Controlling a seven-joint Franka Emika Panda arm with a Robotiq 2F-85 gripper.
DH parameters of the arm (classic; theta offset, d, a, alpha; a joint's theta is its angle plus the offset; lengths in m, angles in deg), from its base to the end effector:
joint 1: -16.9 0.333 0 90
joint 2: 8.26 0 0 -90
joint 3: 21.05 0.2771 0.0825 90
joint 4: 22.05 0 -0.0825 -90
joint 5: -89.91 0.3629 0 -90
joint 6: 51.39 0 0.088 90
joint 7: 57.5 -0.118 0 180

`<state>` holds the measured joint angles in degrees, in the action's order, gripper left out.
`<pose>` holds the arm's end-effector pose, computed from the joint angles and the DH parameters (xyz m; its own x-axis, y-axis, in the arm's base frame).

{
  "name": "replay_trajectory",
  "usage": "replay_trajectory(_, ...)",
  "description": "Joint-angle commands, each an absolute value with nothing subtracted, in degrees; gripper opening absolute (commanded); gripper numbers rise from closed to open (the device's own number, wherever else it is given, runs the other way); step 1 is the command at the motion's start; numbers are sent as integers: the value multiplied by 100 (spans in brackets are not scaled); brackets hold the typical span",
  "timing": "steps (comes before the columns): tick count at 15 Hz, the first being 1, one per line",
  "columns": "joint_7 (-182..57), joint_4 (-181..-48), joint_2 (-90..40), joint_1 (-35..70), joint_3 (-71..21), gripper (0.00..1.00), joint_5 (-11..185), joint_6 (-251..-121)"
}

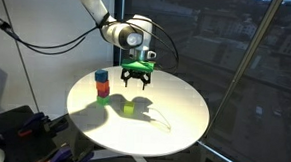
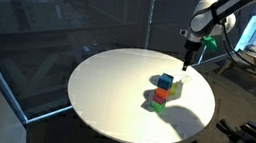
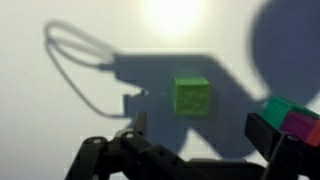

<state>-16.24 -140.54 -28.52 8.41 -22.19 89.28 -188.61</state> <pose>0.5516 -0.0938 0.2257 0.8461 0.5322 -0.0294 0.5322 -0.8466 -0.0070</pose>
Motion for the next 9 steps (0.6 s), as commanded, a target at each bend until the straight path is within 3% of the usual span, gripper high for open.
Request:
replay_trajectory(1, -1627, -14044, -2997, 793, -2126, 100, 8918, -18874)
replay_trajectory(9, -1844, -14047, -3463, 912, -2127, 100, 8690, -19163)
